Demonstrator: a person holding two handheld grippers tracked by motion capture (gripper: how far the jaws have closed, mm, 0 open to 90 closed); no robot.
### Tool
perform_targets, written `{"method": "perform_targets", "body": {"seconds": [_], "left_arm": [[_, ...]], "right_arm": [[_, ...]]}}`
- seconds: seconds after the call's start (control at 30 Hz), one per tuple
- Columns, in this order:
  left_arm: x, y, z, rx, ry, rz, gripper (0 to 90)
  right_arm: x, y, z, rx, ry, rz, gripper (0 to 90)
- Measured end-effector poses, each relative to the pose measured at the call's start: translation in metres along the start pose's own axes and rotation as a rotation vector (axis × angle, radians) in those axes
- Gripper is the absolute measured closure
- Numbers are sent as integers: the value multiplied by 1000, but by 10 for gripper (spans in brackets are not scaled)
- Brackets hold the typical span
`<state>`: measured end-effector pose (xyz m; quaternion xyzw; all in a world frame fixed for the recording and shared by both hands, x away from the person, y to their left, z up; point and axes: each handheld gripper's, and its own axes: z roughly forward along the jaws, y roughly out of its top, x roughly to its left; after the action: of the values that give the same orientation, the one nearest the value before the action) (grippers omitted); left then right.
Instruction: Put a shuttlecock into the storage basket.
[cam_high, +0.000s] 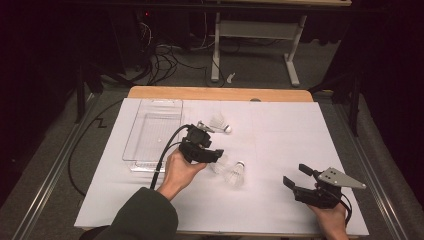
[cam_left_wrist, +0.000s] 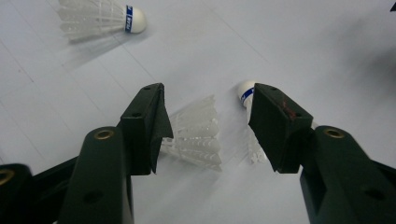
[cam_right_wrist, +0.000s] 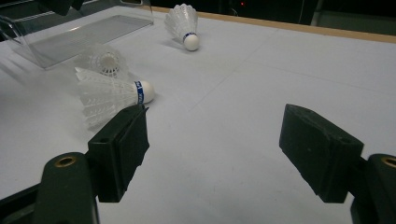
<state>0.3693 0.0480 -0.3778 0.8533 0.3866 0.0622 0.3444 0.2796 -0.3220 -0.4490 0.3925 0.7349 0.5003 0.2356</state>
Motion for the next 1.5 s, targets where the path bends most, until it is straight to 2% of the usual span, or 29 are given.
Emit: {"method": "perform_targets", "body": {"seconds": [0.1, 0.33, 0.53, 0.7, 1.5], "left_arm": [[-1, 2, 3, 41, -9, 3, 468], [-5, 4, 8, 101, -9, 12, 512], [-6, 4, 11, 133, -6, 6, 496], [-7, 4, 16, 180, 14, 7, 477], [-9, 4, 36, 268, 52, -11, 445]], "right_arm": [[0, 0, 0, 0, 0, 0, 242], [0, 0, 0, -1, 2, -1, 242], [1, 0, 0, 4, 3, -2, 242], [1, 0, 1, 4, 5, -4, 242], [0, 0, 1, 5, 6, -4, 241]]}}
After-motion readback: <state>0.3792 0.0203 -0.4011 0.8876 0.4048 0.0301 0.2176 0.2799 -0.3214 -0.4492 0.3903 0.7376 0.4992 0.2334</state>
